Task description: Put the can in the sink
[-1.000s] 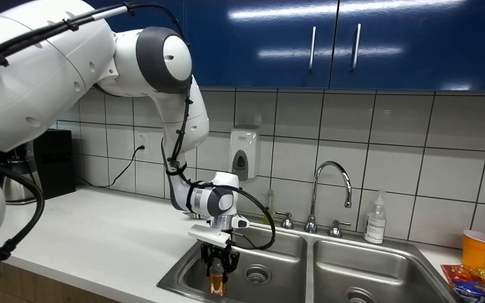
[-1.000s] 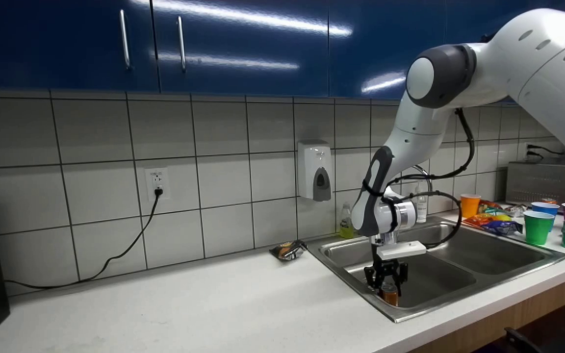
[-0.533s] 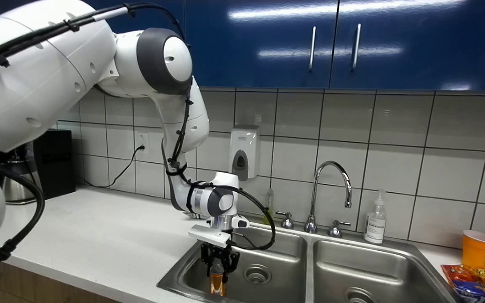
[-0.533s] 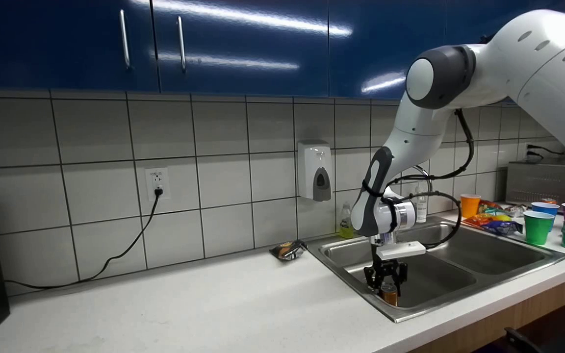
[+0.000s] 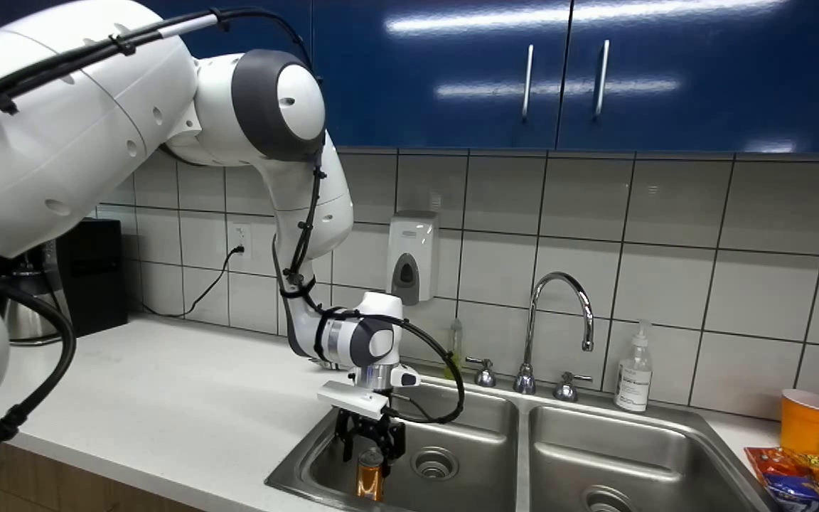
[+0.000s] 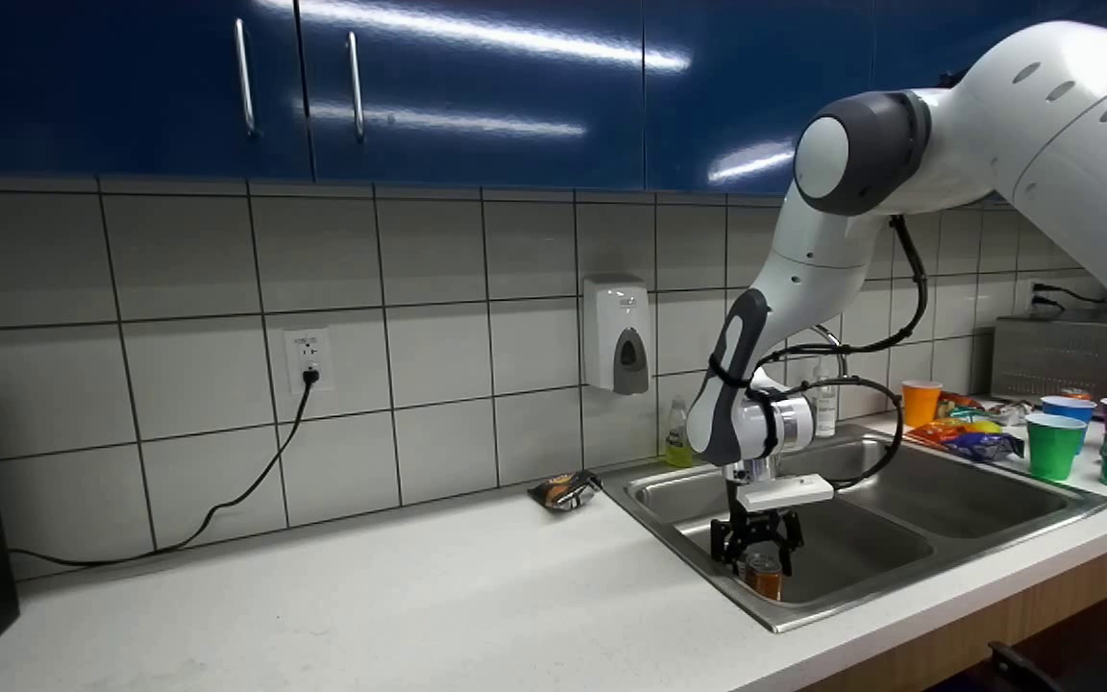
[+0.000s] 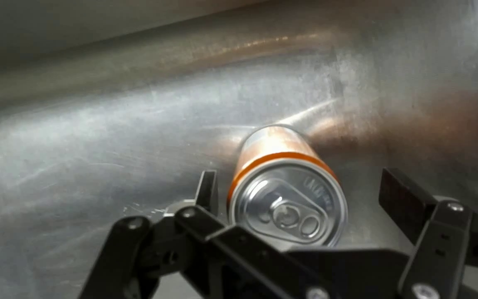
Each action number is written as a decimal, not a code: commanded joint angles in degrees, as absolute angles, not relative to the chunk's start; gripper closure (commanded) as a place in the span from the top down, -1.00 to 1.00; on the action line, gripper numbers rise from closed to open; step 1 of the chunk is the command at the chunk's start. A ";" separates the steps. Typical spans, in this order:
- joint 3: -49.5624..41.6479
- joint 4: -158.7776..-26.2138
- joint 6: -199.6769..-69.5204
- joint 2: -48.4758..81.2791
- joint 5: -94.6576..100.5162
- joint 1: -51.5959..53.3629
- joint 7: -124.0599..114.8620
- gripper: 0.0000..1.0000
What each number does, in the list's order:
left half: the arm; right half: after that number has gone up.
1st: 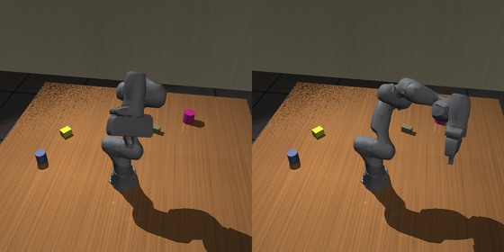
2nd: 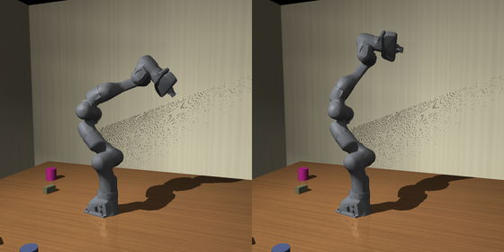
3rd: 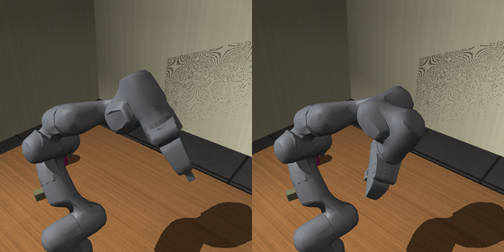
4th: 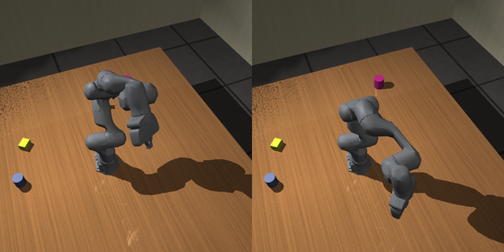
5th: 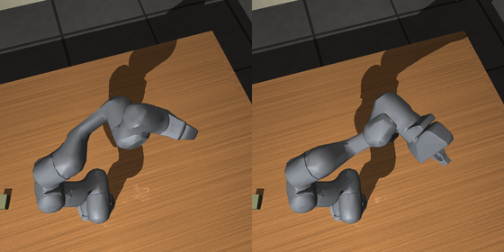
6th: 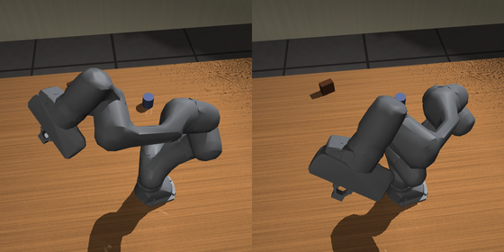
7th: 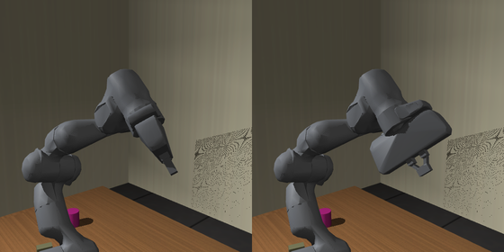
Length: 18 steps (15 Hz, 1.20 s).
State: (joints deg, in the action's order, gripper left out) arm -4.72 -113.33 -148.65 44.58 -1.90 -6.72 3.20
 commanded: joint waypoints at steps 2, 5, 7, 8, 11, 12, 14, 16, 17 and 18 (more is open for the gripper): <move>-4.06 -113.24 -147.55 43.65 -2.15 -7.16 2.42 1.00; -4.18 -114.86 -147.48 41.33 -1.74 -6.74 2.59 1.00; -4.38 -116.03 -147.25 39.38 -1.59 -6.42 2.42 1.00; -4.43 -116.68 -147.15 38.43 -1.53 -6.30 2.42 1.00; -4.60 -118.65 -147.37 36.03 -1.42 -6.02 2.25 1.00; -4.59 -119.43 -147.45 35.32 -1.45 -5.98 2.21 1.00; -4.53 -120.92 -147.55 33.88 -1.51 -5.96 2.24 1.00; -4.61 -122.39 -147.70 32.52 -1.47 -5.88 2.15 1.00; -4.60 -123.08 -147.66 31.86 -1.49 -5.90 2.17 1.00; -4.71 -123.91 -147.60 31.10 -1.32 -5.77 2.13 1.00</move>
